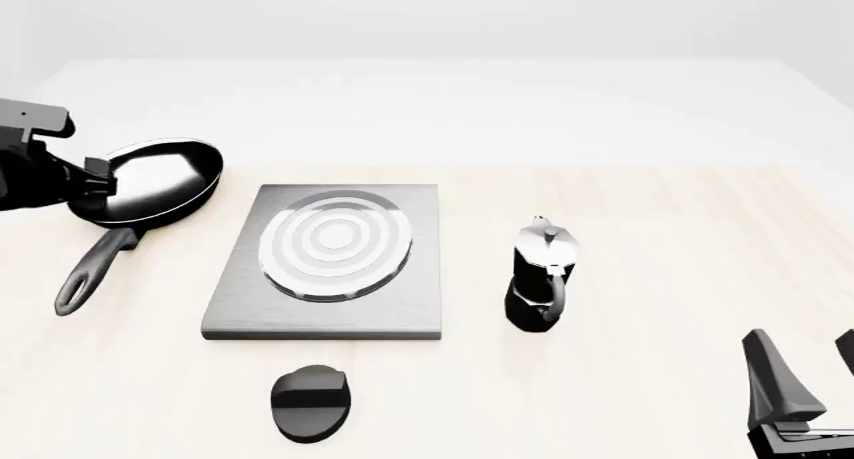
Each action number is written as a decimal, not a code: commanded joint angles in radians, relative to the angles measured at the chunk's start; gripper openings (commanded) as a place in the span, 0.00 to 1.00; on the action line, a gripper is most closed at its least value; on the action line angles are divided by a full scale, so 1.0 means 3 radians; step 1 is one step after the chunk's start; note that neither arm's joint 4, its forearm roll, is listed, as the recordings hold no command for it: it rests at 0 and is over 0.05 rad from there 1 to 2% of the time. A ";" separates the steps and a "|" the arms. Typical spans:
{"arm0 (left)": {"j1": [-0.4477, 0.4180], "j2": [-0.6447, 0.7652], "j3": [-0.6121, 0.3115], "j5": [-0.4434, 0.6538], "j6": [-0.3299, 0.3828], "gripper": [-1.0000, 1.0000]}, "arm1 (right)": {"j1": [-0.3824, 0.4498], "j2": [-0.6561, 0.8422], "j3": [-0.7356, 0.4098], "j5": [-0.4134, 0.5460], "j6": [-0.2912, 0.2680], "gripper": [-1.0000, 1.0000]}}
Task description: Turn on the stove and put the frying pan on it.
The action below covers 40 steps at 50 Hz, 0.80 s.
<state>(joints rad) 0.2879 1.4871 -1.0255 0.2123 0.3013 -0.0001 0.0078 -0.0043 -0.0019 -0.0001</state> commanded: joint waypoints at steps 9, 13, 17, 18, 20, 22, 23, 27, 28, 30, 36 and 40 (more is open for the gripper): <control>0.0045 0.0339 0.0057 -0.0259 0.0031 1.00 | 0.0000 0.0000 0.0000 0.0000 0.0000 1.00; 0.0071 0.0393 0.0057 -0.0298 0.0056 1.00 | -0.0001 0.0000 0.0000 0.0000 -0.0001 1.00; 0.0095 0.0463 0.0067 -0.0351 0.0070 1.00 | 0.0000 0.0000 0.0000 0.0000 0.0001 1.00; 0.0106 0.0477 0.0072 -0.0369 0.0080 1.00 | 0.0000 -0.0001 0.0000 0.0000 0.0000 1.00; 0.0129 0.0511 0.0076 -0.0408 0.0103 1.00 | 0.0000 0.0000 0.0000 0.0000 0.0000 1.00; 0.0146 0.0553 0.0079 -0.0434 0.0114 1.00 | 0.0000 0.0000 0.0000 0.0000 0.0000 1.00; 0.0146 0.0553 0.0079 -0.0434 0.0114 1.00 | 0.0000 0.0000 0.0000 0.0000 0.0000 1.00; 0.0158 0.0619 0.0107 -0.0491 0.0134 1.00 | 0.0001 0.0000 0.0000 0.0000 0.0001 1.00; 0.0155 0.0637 0.0116 -0.0506 0.0137 1.00 | 0.0000 0.0000 0.0000 0.0000 0.0000 1.00; 0.0163 0.0666 0.0128 -0.0531 0.0144 1.00 | 0.0000 0.0000 0.0000 0.0000 0.0000 1.00; 0.0193 0.0765 0.0143 -0.0590 0.0153 1.00 | 0.0000 0.0000 0.0000 0.0000 0.0001 1.00; 0.0214 0.0835 0.0163 -0.0646 0.0162 1.00 | 0.0001 0.0000 0.0000 0.0000 0.0001 1.00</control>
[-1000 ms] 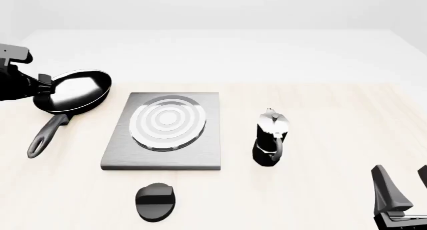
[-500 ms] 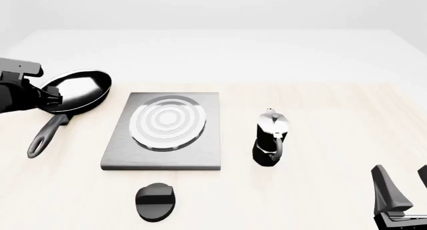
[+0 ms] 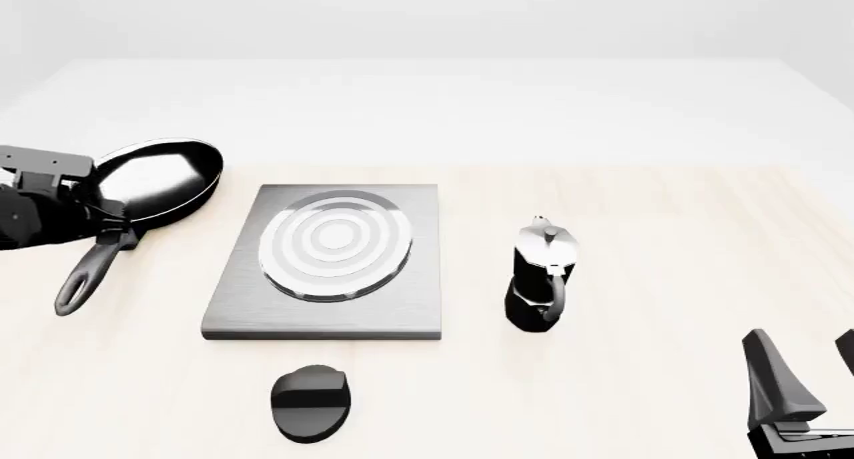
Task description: Turn on the stove and put the frying pan on it.
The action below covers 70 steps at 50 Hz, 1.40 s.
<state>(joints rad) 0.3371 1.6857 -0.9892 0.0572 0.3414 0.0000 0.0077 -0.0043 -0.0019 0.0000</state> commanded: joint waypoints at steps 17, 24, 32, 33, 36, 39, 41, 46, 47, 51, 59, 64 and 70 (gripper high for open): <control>0.0110 0.0389 0.0052 -0.0255 0.0059 1.00 | 0.0000 0.0000 0.0000 0.0000 0.0000 1.00; 0.0119 0.0477 0.0067 -0.0313 0.0070 1.00 | 0.0000 -0.0001 0.0000 0.0000 0.0000 1.00; 0.0154 0.0552 0.0077 -0.0358 0.0092 1.00 | 0.0000 0.0000 0.0000 0.0000 0.0000 1.00; 0.0158 0.0567 0.0075 -0.0362 0.0091 1.00 | 0.0000 0.0000 0.0000 0.0000 0.0001 1.00; 0.0178 0.0614 0.0075 -0.0387 0.0107 1.00 | 0.0000 0.0001 0.0000 0.0000 0.0000 1.00; 0.0186 0.0641 0.0074 -0.0400 0.0114 1.00 | -0.0001 -0.0001 0.0000 0.0000 0.0000 1.00; 0.0187 0.0657 0.0084 -0.0417 0.0118 1.00 | 0.0000 0.0000 0.0000 0.0000 0.0000 1.00; 0.0185 0.0685 0.0109 -0.0455 0.0119 1.00 | 0.0000 0.0000 0.0000 0.0000 0.0000 1.00; 0.0187 0.0701 0.0116 -0.0467 0.0120 1.00 | 0.0000 0.0000 0.0000 0.0000 0.0000 1.00; 0.0203 0.0752 0.0142 -0.0515 0.0138 1.00 | -0.0001 0.0001 0.0000 0.0000 0.0000 1.00; 0.0214 0.0854 0.0158 -0.0575 0.0123 1.00 | 0.0000 0.0000 0.0000 0.0000 0.0000 1.00; 0.0233 0.0910 0.0167 -0.0617 0.0127 1.00 | -0.0001 0.0001 0.0000 0.0000 -0.0001 1.00; 0.0216 0.0897 0.0202 -0.0626 0.0138 0.00 | 0.0000 0.0000 0.0000 0.0000 0.0000 1.00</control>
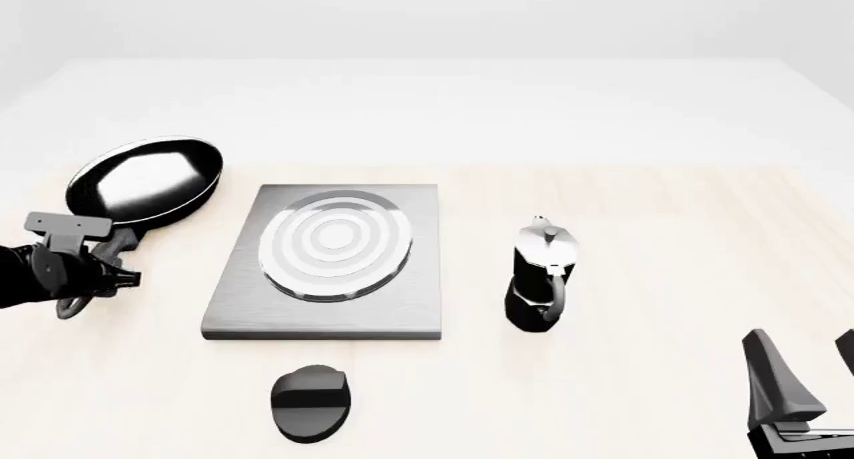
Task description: Turn on the stove and put the frying pan on it.
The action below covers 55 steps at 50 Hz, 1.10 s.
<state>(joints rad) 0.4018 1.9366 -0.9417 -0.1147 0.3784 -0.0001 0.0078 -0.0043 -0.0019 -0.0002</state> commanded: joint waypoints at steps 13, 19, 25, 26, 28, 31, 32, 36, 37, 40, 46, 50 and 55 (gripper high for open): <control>-0.0116 -0.0130 0.0051 0.0050 -0.0052 0.00 | 0.0001 0.0000 0.0000 0.0000 0.0001 1.00; -0.0161 -0.0284 0.0046 0.0137 -0.0084 0.00 | 0.0001 0.0000 0.0000 0.0000 0.0001 1.00; -0.0193 -0.0438 0.0053 0.0215 -0.0117 0.00 | 0.0000 0.0000 0.0000 0.0000 0.0001 1.00; -0.0206 -0.0486 0.0049 0.0241 -0.0137 0.00 | 0.0001 0.0000 0.0000 0.0000 0.0001 1.00; -0.0222 -0.0543 0.0060 0.0266 -0.0143 0.00 | 0.0000 0.0000 0.0000 0.0000 0.0000 1.00; -0.0245 -0.0604 0.0071 0.0293 -0.0144 0.00 | 0.0000 0.0000 0.0000 0.0000 0.0000 1.00; -0.0264 -0.0658 0.0075 0.0322 -0.0151 0.00 | 0.0000 0.0000 0.0000 0.0000 0.0001 1.00; -0.0315 -0.0819 0.0084 0.0406 -0.0182 0.00 | 0.0000 0.0000 0.0000 0.0000 0.0000 1.00; -0.0324 -0.0849 0.0091 0.0420 -0.0185 0.00 | 0.0000 0.0000 0.0000 0.0000 0.0000 1.00; -0.0393 -0.0978 0.0152 0.0454 -0.0228 0.00 | 0.0000 0.0000 0.0000 0.0000 0.0001 1.00; -0.0484 -0.1176 0.0240 0.0512 -0.0268 0.00 | 0.0000 0.0000 0.0000 0.0000 -0.0001 1.00; -0.0601 -0.1385 0.0298 0.0605 -0.0332 0.00 | 0.0001 0.0000 0.0000 0.0000 0.0001 1.00; -0.0680 -0.1557 0.0363 0.0660 -0.0330 0.00 | 0.0000 0.0000 0.0000 0.0000 0.0000 1.00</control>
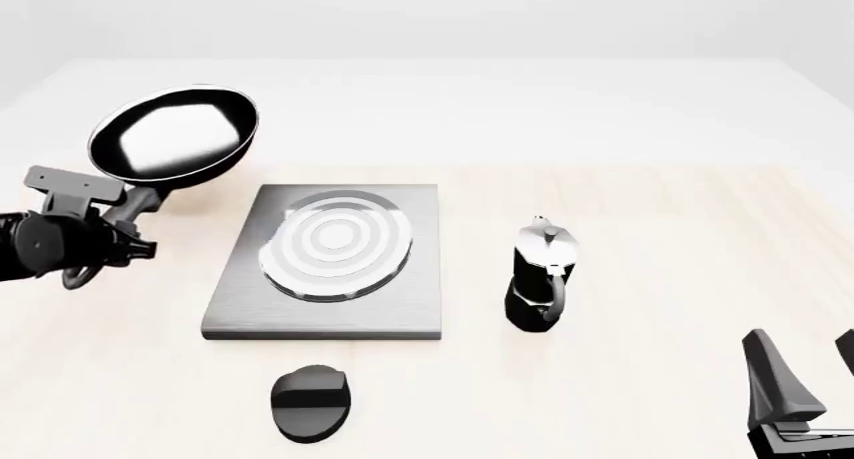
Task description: Turn on the stove and put the frying pan on it.
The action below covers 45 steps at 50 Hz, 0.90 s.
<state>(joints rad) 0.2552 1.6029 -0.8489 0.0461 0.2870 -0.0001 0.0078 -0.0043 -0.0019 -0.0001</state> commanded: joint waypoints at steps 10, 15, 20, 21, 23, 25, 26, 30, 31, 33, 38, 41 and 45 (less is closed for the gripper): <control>-0.0347 -0.0700 0.0154 0.0272 -0.0080 0.00 | 0.0000 0.0000 0.0000 0.0000 0.0000 1.00; -0.0417 -0.0819 0.0200 0.0323 -0.0110 0.00 | 0.0000 0.0000 0.0000 0.0000 -0.0001 1.00; -0.0535 -0.0995 0.0309 0.0398 -0.0103 0.00 | 0.0000 0.0000 0.0000 0.0000 0.0000 1.00; -0.0593 -0.1090 0.0328 0.0448 -0.0158 0.00 | 0.0001 0.0000 0.0000 0.0000 0.0000 1.00; -0.0658 -0.1137 0.0345 0.0490 -0.0203 0.00 | 0.0001 0.0000 0.0000 0.0000 0.0000 1.00; -0.0687 -0.1169 0.0371 0.0523 -0.0186 0.00 | 0.0000 0.0000 0.0000 0.0000 -0.0001 1.00; -0.0691 -0.1213 0.0380 0.0532 -0.0177 0.00 | 0.0000 -0.0001 0.0000 0.0000 0.0001 1.00; -0.0792 -0.1317 0.0400 0.0616 -0.0221 0.00 | 0.0001 0.0000 0.0000 0.0000 0.0000 1.00; -0.0798 -0.1342 0.0413 0.0621 -0.0194 0.00 | 0.0000 0.0000 0.0000 0.0000 0.0000 1.00; -0.0834 -0.1406 0.0432 0.0656 -0.0190 0.00 | 0.0000 0.0000 0.0000 0.0000 0.0000 1.00; -0.0894 -0.1510 0.0463 0.0721 -0.0169 0.00 | 0.0000 0.0000 0.0000 0.0000 0.0000 1.00; -0.0948 -0.1557 0.0481 0.0761 -0.0177 0.00 | -0.0001 0.0000 0.0000 0.0000 0.0001 1.00; -0.0979 -0.1574 0.0501 0.0777 -0.0176 0.00 | 0.0000 0.0000 0.0000 0.0000 -0.0001 1.00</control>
<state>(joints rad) 0.0015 1.1926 -0.6955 0.2540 0.2108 -0.0001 0.0077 -0.0043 -0.0019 -0.0001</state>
